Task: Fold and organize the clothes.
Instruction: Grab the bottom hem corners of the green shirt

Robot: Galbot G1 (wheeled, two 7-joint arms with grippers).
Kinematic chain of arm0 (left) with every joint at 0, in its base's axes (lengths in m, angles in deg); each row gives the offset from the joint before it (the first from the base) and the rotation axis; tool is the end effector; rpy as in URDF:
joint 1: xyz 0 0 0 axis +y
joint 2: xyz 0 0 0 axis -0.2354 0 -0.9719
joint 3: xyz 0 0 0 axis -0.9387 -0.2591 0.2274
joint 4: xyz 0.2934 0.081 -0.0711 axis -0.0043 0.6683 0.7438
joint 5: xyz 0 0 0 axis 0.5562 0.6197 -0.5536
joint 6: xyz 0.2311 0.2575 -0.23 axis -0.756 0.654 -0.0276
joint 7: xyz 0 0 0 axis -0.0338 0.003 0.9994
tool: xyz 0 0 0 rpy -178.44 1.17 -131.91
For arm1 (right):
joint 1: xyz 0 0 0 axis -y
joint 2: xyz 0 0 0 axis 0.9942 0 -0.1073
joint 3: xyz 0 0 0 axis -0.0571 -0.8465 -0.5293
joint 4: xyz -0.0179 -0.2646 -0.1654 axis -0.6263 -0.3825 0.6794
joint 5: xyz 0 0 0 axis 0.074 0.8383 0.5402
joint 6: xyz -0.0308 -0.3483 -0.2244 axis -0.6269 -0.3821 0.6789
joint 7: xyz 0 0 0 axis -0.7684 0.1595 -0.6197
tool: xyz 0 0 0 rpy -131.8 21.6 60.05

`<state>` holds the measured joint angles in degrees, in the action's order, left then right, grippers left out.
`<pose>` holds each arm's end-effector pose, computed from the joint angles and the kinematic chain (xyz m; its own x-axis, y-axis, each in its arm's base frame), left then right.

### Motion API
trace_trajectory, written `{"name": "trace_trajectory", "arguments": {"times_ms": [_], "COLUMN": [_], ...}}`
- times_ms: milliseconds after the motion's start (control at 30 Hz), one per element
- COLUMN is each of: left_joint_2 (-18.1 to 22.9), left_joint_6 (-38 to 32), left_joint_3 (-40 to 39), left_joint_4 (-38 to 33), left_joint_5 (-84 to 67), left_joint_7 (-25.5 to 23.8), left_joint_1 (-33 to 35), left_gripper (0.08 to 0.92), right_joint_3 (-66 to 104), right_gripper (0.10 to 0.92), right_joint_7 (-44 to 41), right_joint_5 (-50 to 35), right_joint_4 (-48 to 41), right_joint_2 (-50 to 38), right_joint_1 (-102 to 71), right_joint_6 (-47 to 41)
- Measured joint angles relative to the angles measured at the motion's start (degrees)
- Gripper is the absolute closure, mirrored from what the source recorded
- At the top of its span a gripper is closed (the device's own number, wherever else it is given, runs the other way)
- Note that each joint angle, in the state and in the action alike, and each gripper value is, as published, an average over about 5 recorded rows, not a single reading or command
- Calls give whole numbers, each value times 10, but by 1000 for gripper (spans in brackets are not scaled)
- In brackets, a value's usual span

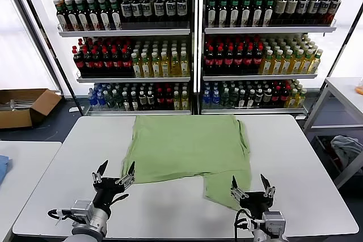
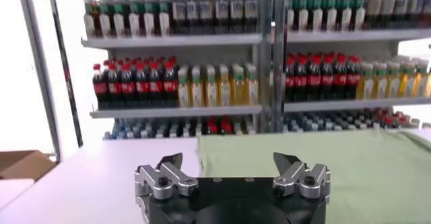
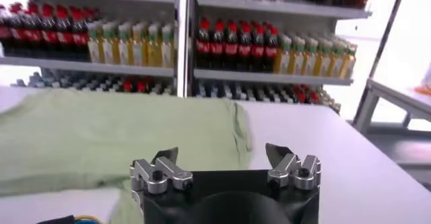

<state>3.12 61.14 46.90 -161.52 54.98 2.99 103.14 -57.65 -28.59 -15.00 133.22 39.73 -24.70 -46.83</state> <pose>0.2710 0.0187 -0.2139 -0.9480 0.0661 0.3114 0.0777 0.9967 0.0249 0.2293 0.0581 -0.2017 -0.9034 0.0994 0.4171 0.0645 0.9932 -0.0971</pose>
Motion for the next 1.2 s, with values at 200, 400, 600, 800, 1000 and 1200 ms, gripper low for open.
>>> {"name": "trace_trajectory", "arguments": {"times_ms": [200,400,600,800,1000,1200], "left_joint_2": [-9,-20,-28,-33,-39,-43], "left_joint_6": [25,42,53,58,61,63], "left_joint_3": [-4,-6,-8,-10,-10,-11], "left_joint_4": [13,28,44,63,84,99], "left_joint_5": [-2,-5,-13,-19,-26,-32], "left_joint_7": [-1,-2,-1,4,6,6], "left_joint_1": [-3,-7,-18,-31,-44,-52], "left_gripper": [177,177,177,177,177,177], "right_joint_3": [-9,-20,-23,-28,-34,-40], "right_gripper": [203,203,203,203,203,203], "right_joint_7": [17,32,39,41,46,52], "right_joint_5": [-6,-9,-13,-16,-17,-17], "right_joint_4": [-11,-21,-30,-38,-47,-57], "right_joint_2": [7,12,17,24,31,35], "right_joint_1": [2,2,4,3,7,13], "right_joint_6": [-5,-8,-10,-11,-12,-13]}}
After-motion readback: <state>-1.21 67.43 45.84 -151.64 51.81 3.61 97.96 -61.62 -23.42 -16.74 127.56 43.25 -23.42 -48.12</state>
